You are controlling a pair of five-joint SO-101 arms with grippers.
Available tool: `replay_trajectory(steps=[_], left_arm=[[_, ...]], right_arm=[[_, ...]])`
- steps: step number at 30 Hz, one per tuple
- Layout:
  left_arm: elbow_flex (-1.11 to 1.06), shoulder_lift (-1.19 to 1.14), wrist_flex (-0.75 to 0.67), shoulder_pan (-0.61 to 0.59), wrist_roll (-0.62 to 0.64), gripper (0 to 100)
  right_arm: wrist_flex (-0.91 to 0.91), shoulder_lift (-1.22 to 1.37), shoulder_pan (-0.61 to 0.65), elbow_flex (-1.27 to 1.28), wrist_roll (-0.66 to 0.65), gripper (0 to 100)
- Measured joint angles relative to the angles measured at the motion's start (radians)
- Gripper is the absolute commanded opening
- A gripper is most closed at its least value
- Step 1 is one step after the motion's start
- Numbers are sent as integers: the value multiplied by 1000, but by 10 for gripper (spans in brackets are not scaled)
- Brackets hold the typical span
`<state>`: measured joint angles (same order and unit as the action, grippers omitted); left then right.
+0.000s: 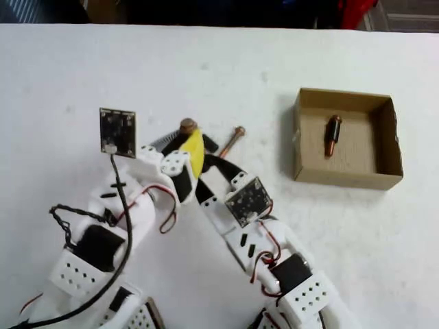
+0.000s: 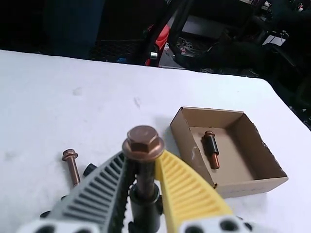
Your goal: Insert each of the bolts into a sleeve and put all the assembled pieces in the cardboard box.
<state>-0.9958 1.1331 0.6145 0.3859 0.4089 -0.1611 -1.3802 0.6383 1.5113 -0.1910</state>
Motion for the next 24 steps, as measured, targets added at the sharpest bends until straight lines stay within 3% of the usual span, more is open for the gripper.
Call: replay_trajectory(steps=[24], left_arm=[[0,2,91,18,-72,24]], right_arm=[[0,0,0,0,-64,17]])
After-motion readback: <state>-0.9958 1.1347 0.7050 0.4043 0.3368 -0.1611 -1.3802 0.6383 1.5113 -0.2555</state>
